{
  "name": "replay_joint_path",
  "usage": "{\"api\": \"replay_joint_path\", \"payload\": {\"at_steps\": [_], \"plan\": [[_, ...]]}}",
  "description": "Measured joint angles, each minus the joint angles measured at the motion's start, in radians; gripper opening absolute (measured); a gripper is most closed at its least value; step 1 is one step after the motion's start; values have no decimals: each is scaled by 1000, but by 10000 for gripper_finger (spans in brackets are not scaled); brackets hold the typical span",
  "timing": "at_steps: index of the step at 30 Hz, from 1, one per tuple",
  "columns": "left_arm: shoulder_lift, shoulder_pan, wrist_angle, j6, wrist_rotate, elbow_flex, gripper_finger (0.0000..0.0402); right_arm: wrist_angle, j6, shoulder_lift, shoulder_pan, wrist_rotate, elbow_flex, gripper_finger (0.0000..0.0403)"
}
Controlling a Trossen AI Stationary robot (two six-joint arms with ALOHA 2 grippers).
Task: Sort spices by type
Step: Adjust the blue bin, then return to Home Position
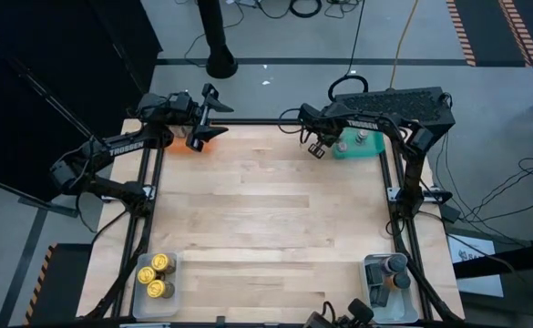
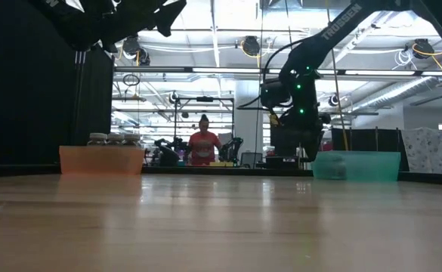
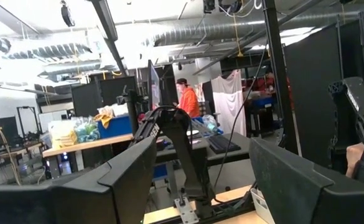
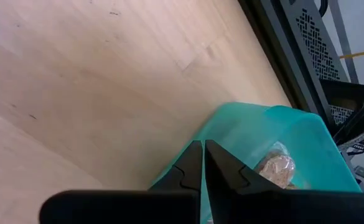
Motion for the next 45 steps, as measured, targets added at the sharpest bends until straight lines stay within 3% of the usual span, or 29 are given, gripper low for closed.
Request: {"api": "replay_joint_path", "payload": {"at_steps": [5,8,13,16,20,26,30,32,35,38,45], "plan": [[0,-5,-12,-9,0,0,265,8,-4,-70,34,-15,-1,0],[0,-53,-87,5,-15,0,265,69,-29,-157,69,-100,-3,0],[0,-256,-323,204,-139,0,265,393,-143,-346,162,-346,-99,0],[-12,-376,-427,262,-247,0,265,588,-195,-453,254,-426,-211,0],[-28,-489,-498,307,-383,0,265,837,-251,-593,391,-427,-358,0],[-11,-596,-563,187,-390,0,265,1016,-310,-745,562,-423,-503,0],[28,-777,-580,380,-436,-3,265,1134,-336,-791,675,-423,-582,0],[35,-872,-552,461,-524,-3,265,1170,-342,-798,726,-426,-617,0],[10,-954,-563,507,-738,-3,265,1225,-339,-803,777,-428,-645,0],[-55,-963,-634,523,-793,-4,265,1266,-349,-804,794,-431,-658,0],[-222,-831,-806,567,-634,-3,265,1305,-440,-834,751,-578,-659,0]]}}
